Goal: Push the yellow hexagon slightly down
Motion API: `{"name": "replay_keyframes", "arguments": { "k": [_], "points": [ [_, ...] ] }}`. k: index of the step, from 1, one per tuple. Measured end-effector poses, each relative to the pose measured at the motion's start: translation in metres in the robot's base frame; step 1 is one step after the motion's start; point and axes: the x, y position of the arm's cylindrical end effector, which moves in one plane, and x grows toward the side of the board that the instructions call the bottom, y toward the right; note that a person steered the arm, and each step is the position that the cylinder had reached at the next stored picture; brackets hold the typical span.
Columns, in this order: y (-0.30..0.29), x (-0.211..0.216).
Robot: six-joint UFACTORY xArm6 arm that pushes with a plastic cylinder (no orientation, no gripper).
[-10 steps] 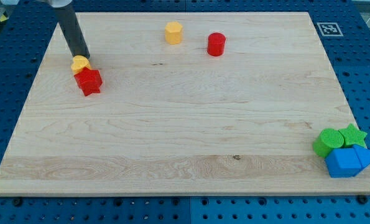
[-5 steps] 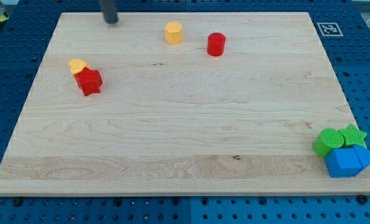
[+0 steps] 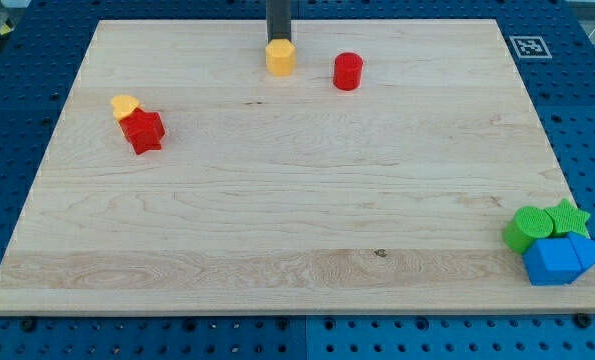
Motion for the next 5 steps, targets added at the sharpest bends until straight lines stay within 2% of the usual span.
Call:
{"name": "replay_keyframes", "arguments": {
  "k": [2,4,5],
  "points": [
    [0.008,0.051],
    [0.010,0.052],
    [0.010,0.038]
  ]
}}
